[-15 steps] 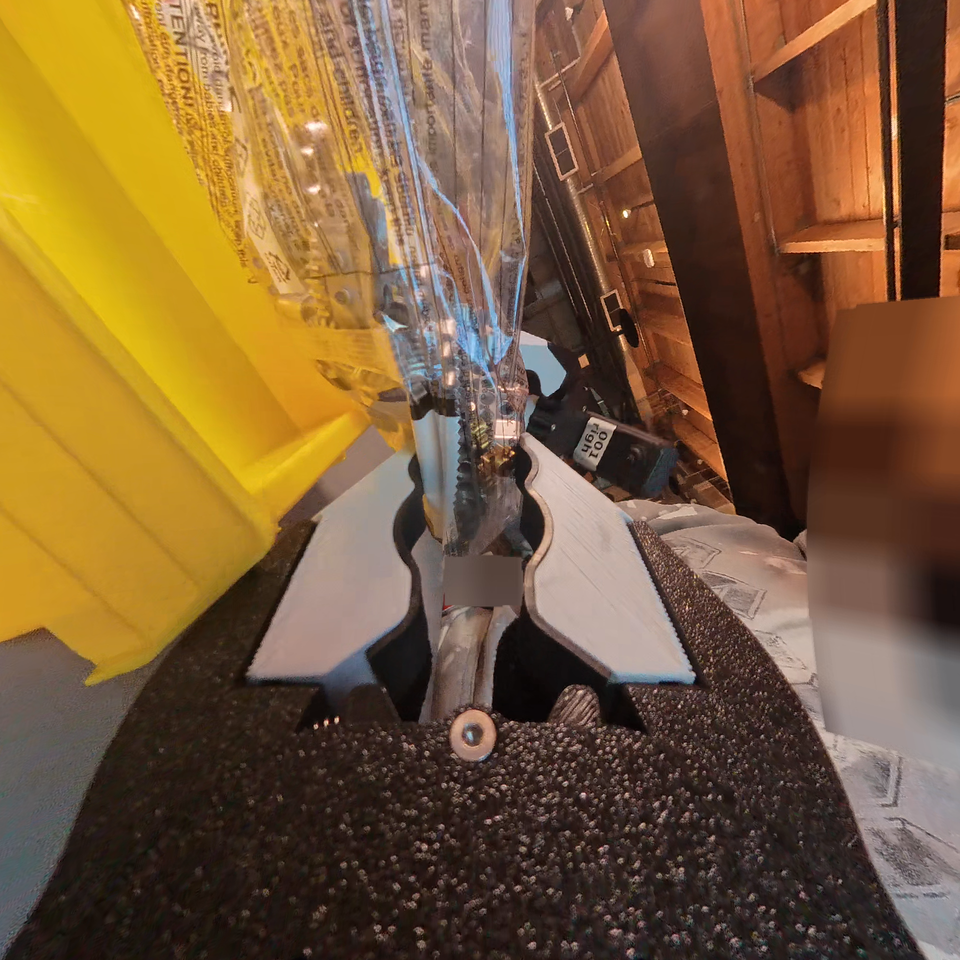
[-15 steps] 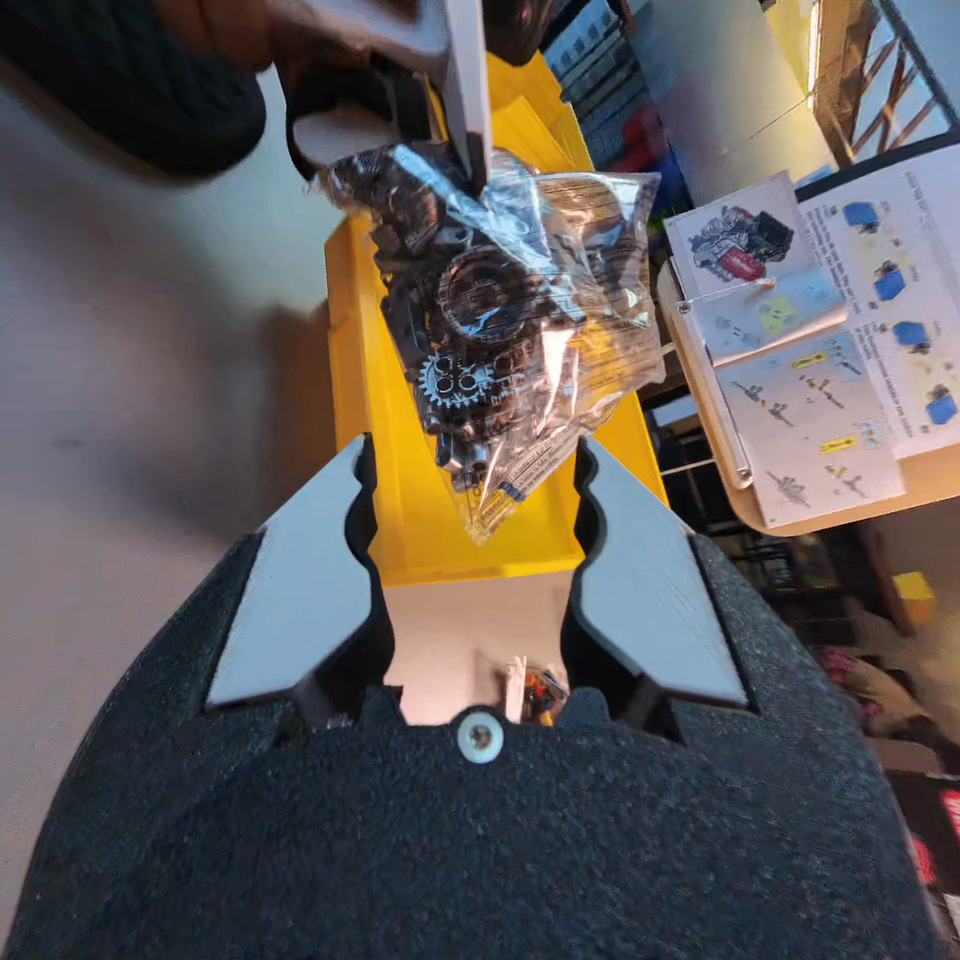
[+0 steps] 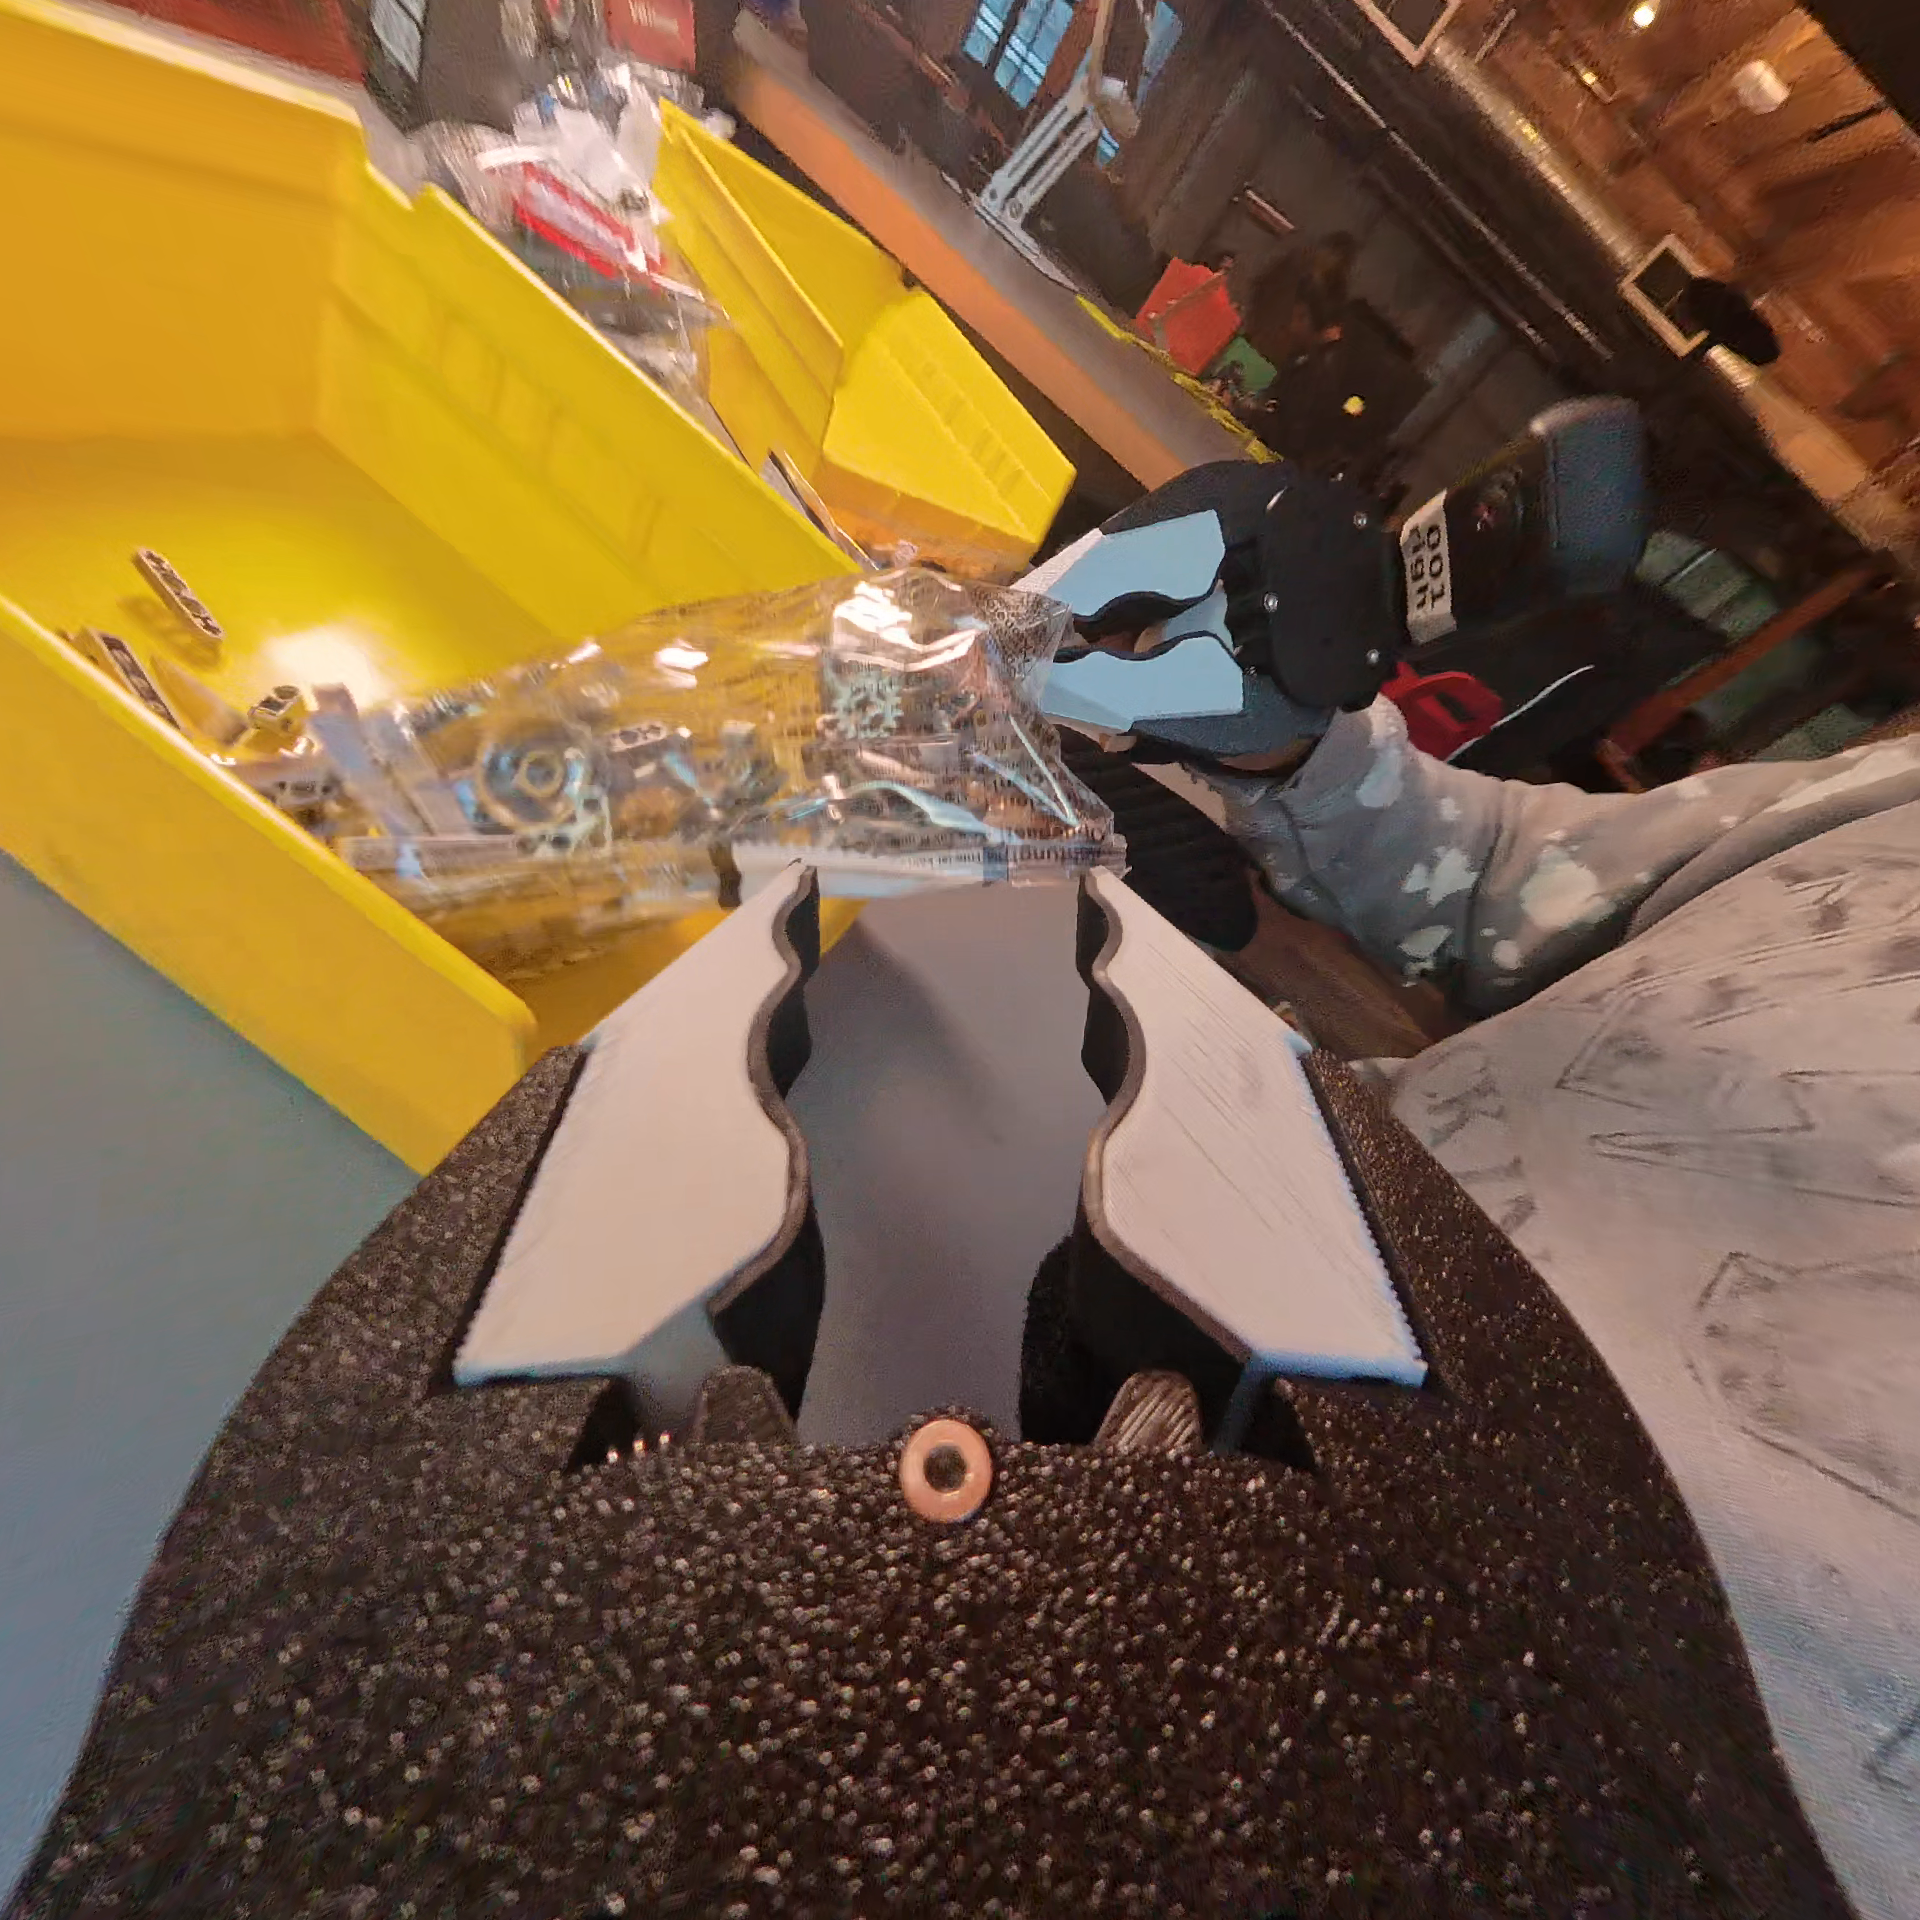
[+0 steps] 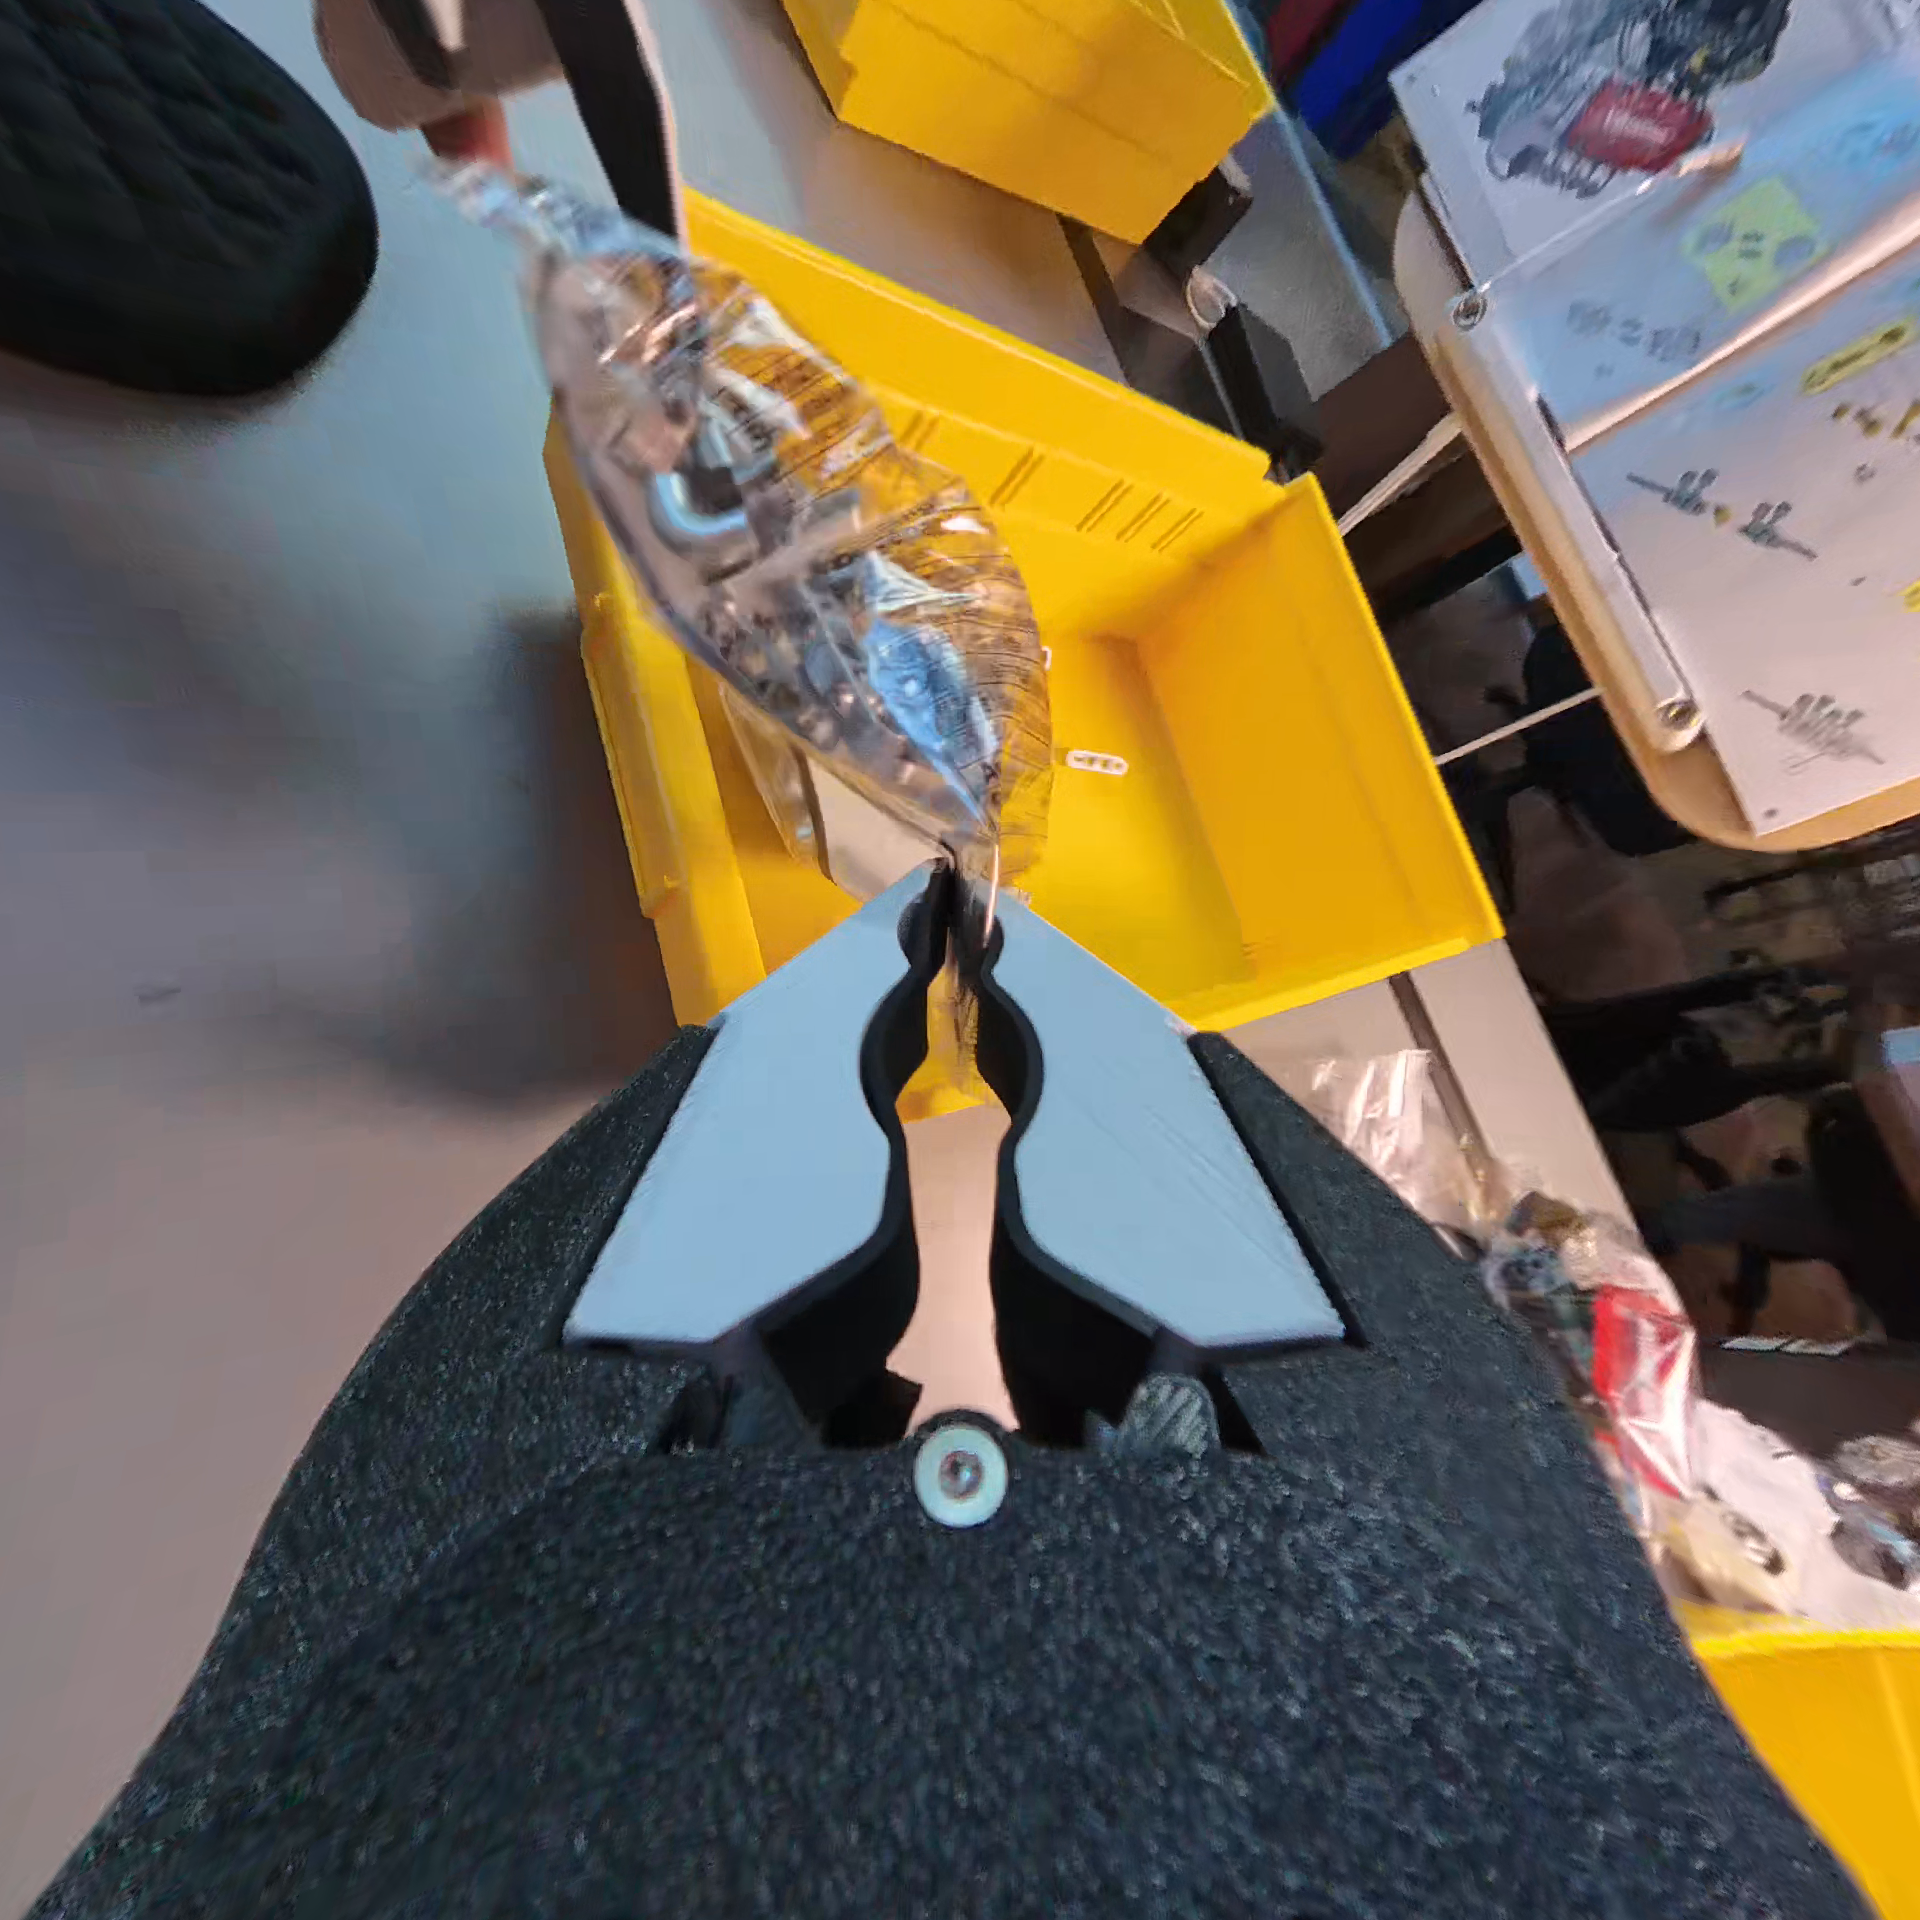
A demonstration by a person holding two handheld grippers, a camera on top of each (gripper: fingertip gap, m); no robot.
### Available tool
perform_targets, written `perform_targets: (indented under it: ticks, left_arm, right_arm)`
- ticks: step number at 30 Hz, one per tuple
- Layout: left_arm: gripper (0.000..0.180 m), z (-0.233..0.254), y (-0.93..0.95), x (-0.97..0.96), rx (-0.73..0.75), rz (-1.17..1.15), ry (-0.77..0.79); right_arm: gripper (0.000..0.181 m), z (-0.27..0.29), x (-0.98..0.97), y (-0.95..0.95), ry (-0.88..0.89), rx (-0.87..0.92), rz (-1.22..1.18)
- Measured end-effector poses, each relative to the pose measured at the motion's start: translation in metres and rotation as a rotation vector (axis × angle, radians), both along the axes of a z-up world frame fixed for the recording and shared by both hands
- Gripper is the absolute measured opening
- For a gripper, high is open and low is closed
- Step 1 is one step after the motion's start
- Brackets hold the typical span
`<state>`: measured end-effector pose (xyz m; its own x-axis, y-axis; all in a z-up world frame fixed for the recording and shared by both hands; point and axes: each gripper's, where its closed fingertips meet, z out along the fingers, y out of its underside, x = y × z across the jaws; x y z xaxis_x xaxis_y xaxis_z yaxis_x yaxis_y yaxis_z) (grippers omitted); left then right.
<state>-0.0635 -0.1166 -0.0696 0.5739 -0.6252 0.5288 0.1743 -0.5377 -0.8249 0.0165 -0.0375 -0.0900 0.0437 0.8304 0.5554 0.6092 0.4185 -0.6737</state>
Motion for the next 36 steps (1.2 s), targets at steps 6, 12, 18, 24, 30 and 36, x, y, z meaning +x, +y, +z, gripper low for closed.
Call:
perform_targets:
  ticks: [6,12,18,24,30,36]
  left_arm:
    - [0.051,0.008,-0.001,0.006,0.374,0.109,0.481]
    - [0.014,-0.001,0.035,0.004,0.485,0.201,0.825]
    - [0.0,0.048,0.078,-0.024,0.427,0.134,0.621]
    - [0.0,0.087,0.111,-0.044,0.371,0.012,0.287]
    - [0.0,0.092,0.127,-0.049,0.359,-0.027,0.148]
    - [0.0,0.093,0.14,-0.053,0.388,0.006,0.155]
  right_arm:
    - [0.0,0.012,-0.007,0.008,-0.026,-0.195,-0.072]
    - [0.001,0.022,-0.015,0.021,-0.058,-0.261,-0.073]
    - [0.01,0.064,-0.027,0.042,0.008,-0.3,0.042]
    - [0.009,0.111,-0.036,0.049,0.163,-0.422,0.228]
    - [0.005,0.123,-0.041,0.062,0.245,-0.452,0.263]
    - [0.008,0.128,-0.046,0.086,0.364,-0.495,0.226]
